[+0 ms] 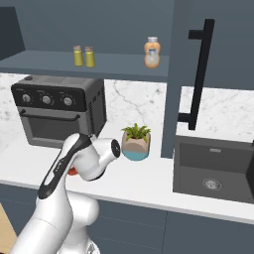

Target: Put the shaker and condiment bottle from the counter next to their counterparts in the cabinet.

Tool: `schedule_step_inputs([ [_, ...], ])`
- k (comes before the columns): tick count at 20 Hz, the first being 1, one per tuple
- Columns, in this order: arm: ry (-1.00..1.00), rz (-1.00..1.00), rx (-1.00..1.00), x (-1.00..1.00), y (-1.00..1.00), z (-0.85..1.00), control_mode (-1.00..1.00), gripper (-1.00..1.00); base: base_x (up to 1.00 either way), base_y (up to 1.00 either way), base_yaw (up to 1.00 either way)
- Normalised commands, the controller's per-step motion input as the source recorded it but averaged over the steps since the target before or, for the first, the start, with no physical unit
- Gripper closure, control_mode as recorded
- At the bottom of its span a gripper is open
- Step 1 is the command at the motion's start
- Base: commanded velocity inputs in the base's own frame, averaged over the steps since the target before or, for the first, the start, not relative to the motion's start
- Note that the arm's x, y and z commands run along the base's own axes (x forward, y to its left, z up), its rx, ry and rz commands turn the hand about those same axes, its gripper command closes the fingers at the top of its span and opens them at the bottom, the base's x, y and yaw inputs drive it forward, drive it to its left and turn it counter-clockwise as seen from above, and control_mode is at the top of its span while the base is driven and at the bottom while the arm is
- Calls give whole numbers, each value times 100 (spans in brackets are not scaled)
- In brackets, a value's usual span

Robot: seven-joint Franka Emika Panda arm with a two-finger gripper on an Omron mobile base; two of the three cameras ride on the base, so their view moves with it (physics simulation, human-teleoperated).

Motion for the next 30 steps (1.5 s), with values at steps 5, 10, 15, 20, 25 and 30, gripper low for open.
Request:
schedule_step_inputs([
  [5, 0, 0, 2, 6, 1, -3, -100, -100, 0, 0, 0],
  [10, 0, 0, 0, 0, 6, -12, -100, -100, 0, 0, 0],
  [15, 0, 0, 1, 15, 3, -10, -100, -100, 0, 0, 0],
  [20, 0, 0, 2, 31, 0, -12, -100, -100, 0, 0, 0],
  [25, 0, 0, 2, 22, 0, -12, -100, -100, 0, 0, 0],
  [30, 0, 0, 0, 22, 0, -18, -100, -100, 0, 0, 0],
])
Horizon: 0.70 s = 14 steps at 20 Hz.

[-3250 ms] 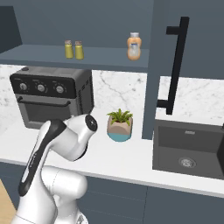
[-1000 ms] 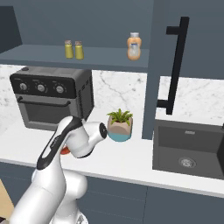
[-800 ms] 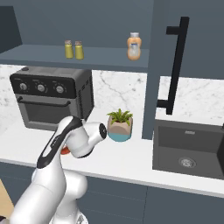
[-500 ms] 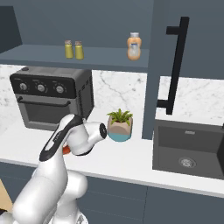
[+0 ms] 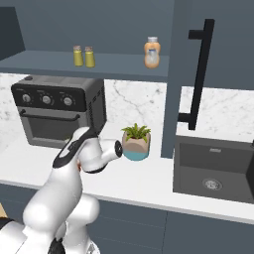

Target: Put the shaker and condiment bottle from the counter next to their counterparts in the cabinet.

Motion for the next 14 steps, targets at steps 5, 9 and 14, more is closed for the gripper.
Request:
schedule_step_inputs([
  [5, 0, 2, 0, 3, 4, -19, -100, -100, 0, 0, 0],
  [9, 0, 6, 0, 13, 6, -15, -100, -100, 0, 0, 0],
  [14, 0, 4, 0, 24, 9, -5, -100, -100, 0, 0, 0],
])
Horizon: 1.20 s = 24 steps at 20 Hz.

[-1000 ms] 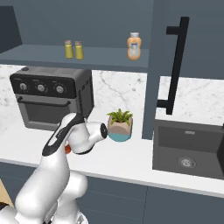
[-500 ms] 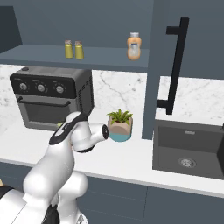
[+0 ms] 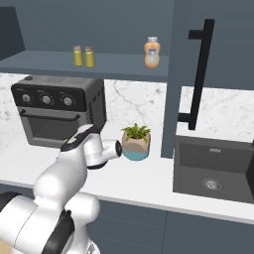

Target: Put the shaker and condiment bottle from the counter next to their counterparts in the cabinet.

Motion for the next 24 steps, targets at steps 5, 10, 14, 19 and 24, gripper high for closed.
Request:
schedule_step_inputs([
  [5, 0, 3, 0, 27, 3, 0, -100, -100, 0, 0, 0],
  [10, 0, 3, 0, 13, 0, 0, -100, -100, 0, 0, 0],
  [14, 0, 3, 0, 0, 1, -1, -100, -100, 0, 0, 0],
  [19, 0, 4, 0, 0, 7, -5, -100, -100, 0, 0, 0],
  [24, 0, 3, 0, 0, 13, -11, -100, 100, 0, 0, 0],
])
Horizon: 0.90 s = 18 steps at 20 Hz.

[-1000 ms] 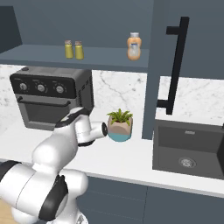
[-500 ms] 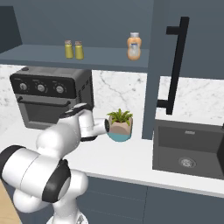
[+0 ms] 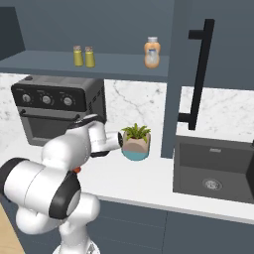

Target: Put the shaker and condiment bottle from the counter next to their counterparts in the cabinet.

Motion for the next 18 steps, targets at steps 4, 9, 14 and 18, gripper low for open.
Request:
schedule_step_inputs([
  [4, 0, 2, 0, 0, 0, -15, -100, 100, 0, 0, 0],
  [9, 0, 1, 0, 0, 0, -8, -100, 100, 0, 0, 0],
  [14, -3, 0, 0, -10, 0, 9, -100, 100, 0, 0, 0],
  [18, -3, -3, 0, -36, 0, 42, -100, 100, 0, 0, 0],
])
